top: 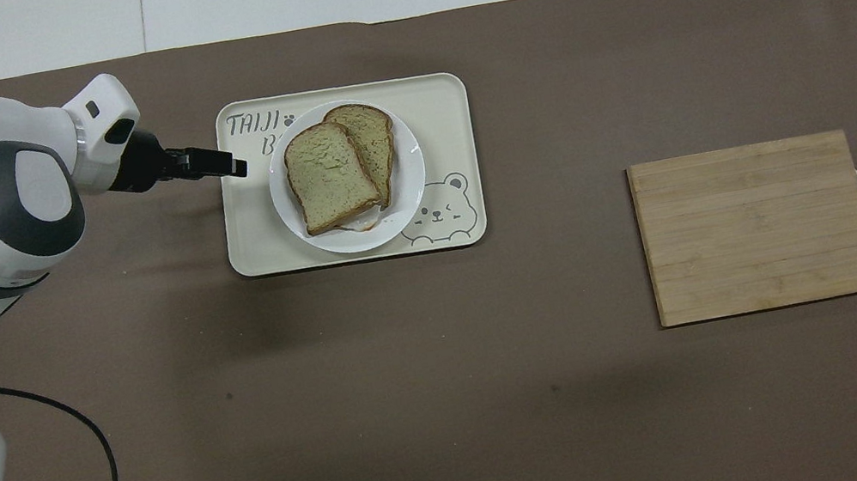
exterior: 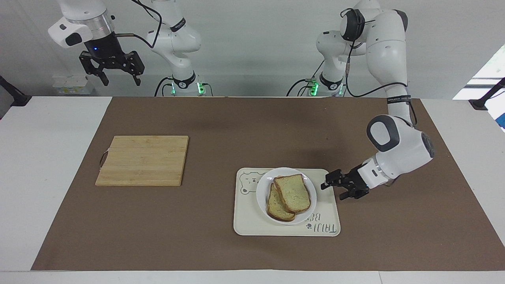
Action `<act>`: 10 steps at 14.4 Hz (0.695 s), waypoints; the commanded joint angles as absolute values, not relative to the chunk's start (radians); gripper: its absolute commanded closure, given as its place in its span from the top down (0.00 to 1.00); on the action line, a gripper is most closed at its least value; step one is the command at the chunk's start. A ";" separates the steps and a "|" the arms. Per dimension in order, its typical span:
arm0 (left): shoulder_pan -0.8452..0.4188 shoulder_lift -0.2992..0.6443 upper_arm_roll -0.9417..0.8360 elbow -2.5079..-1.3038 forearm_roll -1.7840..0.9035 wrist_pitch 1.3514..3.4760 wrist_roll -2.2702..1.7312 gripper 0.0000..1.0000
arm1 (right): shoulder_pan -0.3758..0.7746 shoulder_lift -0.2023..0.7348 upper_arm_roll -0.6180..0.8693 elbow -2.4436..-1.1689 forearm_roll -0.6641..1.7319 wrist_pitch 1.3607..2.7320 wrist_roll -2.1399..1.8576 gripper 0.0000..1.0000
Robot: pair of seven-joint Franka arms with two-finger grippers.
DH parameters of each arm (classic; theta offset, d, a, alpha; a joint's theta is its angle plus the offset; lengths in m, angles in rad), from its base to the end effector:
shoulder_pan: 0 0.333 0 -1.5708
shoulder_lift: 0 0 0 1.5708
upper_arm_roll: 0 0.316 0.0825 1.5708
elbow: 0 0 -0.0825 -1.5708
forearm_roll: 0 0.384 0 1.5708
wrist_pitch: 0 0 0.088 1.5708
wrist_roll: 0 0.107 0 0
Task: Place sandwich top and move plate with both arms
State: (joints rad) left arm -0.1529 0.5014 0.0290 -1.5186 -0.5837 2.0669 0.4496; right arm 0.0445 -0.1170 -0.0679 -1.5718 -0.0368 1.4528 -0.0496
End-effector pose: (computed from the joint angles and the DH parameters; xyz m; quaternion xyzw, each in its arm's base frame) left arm 0.6932 -0.1186 0.3828 0.9568 -0.1475 0.0632 0.2425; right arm 0.5045 -0.0186 0.6756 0.9998 0.0112 -0.0017 0.0143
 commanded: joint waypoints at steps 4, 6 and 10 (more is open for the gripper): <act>-0.152 0.246 0.054 -1.546 -0.177 1.898 0.330 1.00 | 0.040 -0.112 -0.067 -1.554 -0.017 1.434 -0.063 1.00; -0.150 0.181 0.074 -1.545 -0.125 1.827 0.321 1.00 | 0.040 -0.112 -0.067 -1.554 -0.017 1.434 -0.063 1.00; -0.138 0.101 0.081 -1.481 -0.060 1.706 0.321 1.00 | 0.040 -0.112 -0.067 -1.554 -0.017 1.434 -0.063 1.00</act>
